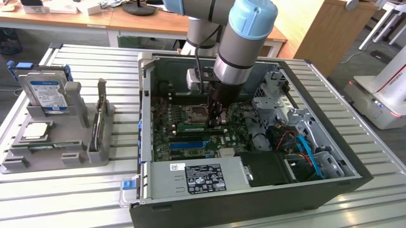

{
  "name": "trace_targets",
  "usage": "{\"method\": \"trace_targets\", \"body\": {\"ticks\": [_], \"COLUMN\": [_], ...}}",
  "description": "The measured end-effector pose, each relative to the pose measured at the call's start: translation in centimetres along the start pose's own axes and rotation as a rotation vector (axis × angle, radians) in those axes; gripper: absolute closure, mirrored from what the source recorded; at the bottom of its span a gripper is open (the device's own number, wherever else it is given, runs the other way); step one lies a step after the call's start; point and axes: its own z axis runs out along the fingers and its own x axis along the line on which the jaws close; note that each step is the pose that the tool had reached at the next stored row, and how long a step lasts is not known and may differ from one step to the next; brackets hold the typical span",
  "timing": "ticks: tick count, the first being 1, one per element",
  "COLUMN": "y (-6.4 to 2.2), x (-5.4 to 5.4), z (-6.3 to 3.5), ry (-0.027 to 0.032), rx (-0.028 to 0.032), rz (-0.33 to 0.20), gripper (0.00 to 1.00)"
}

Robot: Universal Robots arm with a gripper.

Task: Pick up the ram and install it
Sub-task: 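Insert the ram into the slot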

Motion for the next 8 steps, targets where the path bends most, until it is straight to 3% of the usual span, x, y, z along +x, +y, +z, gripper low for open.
{"method": "trace_targets", "body": {"ticks": [8], "y": [0.0], "x": [-0.04], "z": [0.04], "ry": [0.0], "rx": [0.0], "rz": [0.0], "gripper": [0.88]}}
